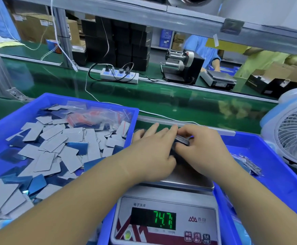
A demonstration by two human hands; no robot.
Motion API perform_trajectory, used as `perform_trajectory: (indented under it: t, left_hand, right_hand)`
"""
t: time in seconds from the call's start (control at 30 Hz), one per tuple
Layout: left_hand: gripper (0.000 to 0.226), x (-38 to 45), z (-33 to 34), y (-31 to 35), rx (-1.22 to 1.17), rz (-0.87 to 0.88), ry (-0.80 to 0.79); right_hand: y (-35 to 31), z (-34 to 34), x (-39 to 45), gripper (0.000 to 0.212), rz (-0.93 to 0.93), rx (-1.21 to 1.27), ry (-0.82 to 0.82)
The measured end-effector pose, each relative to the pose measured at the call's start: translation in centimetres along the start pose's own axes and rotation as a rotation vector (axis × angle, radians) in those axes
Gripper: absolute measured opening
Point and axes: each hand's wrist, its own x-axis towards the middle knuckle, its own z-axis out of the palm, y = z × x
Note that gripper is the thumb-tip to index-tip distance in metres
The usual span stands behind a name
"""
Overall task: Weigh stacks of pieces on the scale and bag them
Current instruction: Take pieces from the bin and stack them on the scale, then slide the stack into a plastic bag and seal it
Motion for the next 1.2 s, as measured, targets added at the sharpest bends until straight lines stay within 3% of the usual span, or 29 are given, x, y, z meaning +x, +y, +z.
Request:
perform_trajectory:
  t: [0.2,0.43,0.57,0.7,0.8,0.9,1.0,1.1,1.2]
  left_hand:
    - [0.075,-0.1,-0.1,-0.4,0.058,-0.045,-0.112]
    - [0.074,0.1,0.1,-0.2,0.003,-0.033,-0.048]
    - [0.077,0.5,-1.1,-1.6,-0.425,0.071,0.16]
    - [0.055,1.0,-1.5,-4.9,-0.701,-0.054,0.414]
    - [0.037,1.7,-1.5,-8.3,-0.502,-0.31,0.567]
    - [0.037,2.0,-0.4,-11.1,-0.242,-0.482,0.449]
    - [0.041,2.1,0.7,-12.3,-0.065,-0.545,0.3]
    - [0.022,2.3,0.7,-12.5,-0.038,-0.553,0.377]
    - [0.025,2.2,0.5,-12.4,-0.081,-0.564,0.445]
  right_hand:
    - [-0.3,0.6,-0.4,0.028,-0.005,-0.101,-0.108]
    - [-0.4,0.2,-0.4,0.021,0.009,-0.057,-0.063]
    - [-0.6,-0.4,-0.3,0.017,-0.022,0.027,0.005]
    - [-1.1,0.5,-0.9,0.02,-0.031,-0.028,-0.095]
    - [-1.3,0.6,-1.1,0.018,-0.021,-0.004,-0.072]
    - [-1.7,0.6,-1.3,0.021,-0.043,0.023,-0.074]
    - [-1.8,0.8,-1.5,0.021,-0.051,0.026,-0.077]
    - [-1.7,0.7,-1.4,0.02,-0.046,0.024,-0.063]
    - [-1.5,0.5,-1.3,0.02,-0.036,0.012,-0.048]
